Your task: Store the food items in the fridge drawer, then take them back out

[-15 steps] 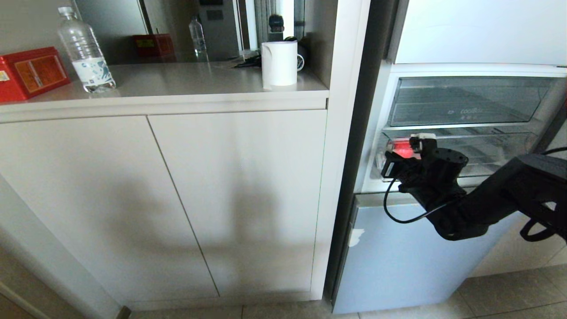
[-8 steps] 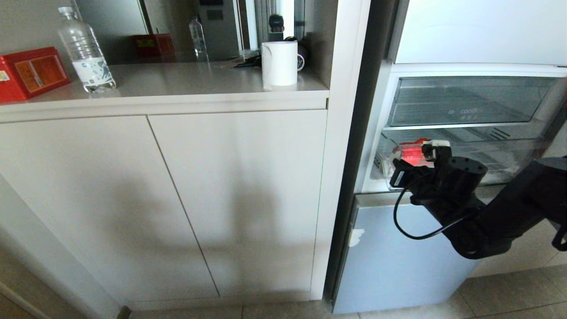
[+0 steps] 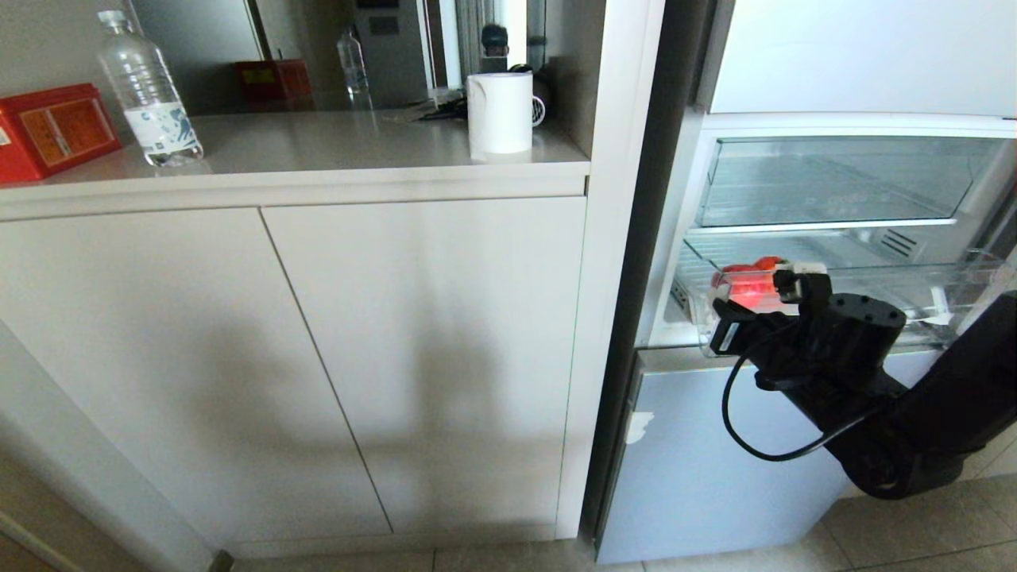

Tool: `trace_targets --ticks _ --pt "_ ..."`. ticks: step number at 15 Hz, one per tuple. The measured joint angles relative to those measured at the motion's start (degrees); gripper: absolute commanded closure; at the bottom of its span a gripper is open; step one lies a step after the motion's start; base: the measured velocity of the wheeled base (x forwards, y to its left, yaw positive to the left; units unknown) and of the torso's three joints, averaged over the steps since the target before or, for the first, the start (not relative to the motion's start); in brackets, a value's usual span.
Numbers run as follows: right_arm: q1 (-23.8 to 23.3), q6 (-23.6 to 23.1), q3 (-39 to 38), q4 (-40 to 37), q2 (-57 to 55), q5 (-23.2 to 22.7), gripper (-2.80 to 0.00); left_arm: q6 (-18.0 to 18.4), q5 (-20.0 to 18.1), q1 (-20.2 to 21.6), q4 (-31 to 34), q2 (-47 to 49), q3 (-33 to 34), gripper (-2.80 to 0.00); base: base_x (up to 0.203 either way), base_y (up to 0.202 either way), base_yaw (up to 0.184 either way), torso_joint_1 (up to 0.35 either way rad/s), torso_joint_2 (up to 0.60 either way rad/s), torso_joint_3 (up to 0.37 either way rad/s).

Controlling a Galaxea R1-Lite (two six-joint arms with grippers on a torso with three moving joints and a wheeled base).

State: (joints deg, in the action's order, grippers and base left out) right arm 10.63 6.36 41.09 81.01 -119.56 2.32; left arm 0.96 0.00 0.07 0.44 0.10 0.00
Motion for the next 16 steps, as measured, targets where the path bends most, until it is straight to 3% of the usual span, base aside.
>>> trace_targets --ticks 8,16 --pt "0.3 0.4 -5.5 2.5 2.7 0.1 0.0 0.0 0.0 0.0 0.0 0.0 0.0 0.0 0.0 0.0 0.0 0.0 0.0 0.0" --pt "0.4 2.3 -19.4 2.5 12.2 0.0 0.0 0.0 0.0 0.0 0.0 0.0 0.0 0.0 0.0 0.0 0.0 0.0 0.0 0.0"
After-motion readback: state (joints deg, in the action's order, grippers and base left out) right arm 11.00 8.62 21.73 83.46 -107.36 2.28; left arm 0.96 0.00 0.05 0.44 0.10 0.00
